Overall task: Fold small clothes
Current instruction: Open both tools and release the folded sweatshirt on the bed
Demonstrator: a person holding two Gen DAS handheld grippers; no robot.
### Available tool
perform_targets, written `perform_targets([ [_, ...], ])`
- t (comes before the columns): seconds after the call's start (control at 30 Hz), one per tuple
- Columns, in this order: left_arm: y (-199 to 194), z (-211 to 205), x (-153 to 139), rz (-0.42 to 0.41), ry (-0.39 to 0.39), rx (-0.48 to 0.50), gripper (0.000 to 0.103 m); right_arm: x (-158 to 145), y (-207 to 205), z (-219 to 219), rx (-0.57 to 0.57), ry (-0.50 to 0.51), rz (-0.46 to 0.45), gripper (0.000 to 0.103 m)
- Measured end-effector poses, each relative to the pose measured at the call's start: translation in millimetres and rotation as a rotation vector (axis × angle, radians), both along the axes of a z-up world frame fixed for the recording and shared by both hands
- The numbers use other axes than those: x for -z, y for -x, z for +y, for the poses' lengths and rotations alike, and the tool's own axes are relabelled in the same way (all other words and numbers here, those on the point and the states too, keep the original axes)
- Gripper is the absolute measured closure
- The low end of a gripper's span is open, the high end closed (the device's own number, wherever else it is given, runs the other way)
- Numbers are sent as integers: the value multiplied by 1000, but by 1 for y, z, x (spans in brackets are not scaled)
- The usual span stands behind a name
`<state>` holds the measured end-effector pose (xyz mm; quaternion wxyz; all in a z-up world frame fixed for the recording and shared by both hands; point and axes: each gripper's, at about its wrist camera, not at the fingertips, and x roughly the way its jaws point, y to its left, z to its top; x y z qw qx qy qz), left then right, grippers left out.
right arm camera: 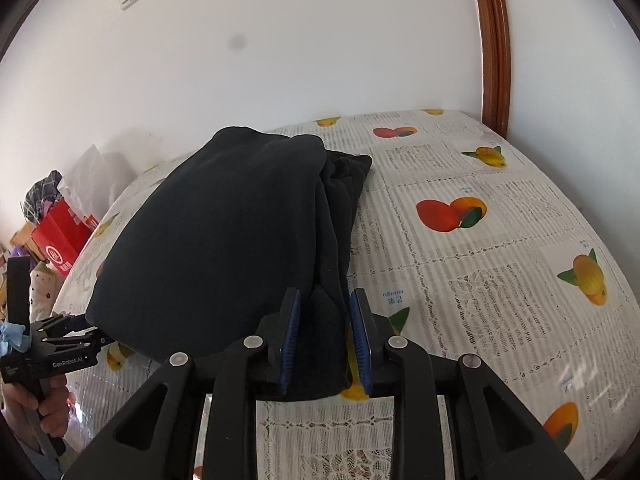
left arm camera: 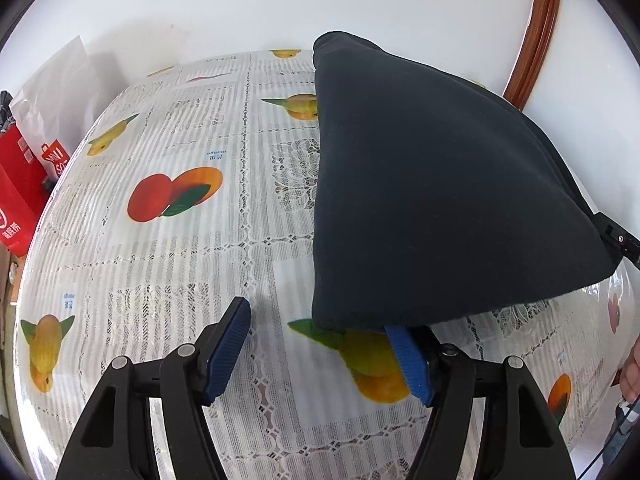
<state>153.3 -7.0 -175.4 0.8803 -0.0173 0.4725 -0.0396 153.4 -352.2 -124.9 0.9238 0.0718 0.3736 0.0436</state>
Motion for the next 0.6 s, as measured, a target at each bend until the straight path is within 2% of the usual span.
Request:
perform_targets([
  [0.13,29,-5,-12,-13,27,51,37,8,-2,0,5,47,46,74],
  [0.27,51,1,-37,-84,54,70,37,-4,-4,-5,-7,56,44,72],
  [0.33,49,6,-46,-102,61,57,37,-18,-12,-10,9,45,13,71],
  [0.43,28,12,-51,-111,57,32,37,-32,-41,-9,-15,35,18,65],
  [0.6,-5,8,-28,-49,38,38,35,-32,-106,0,-55,39,75,65],
])
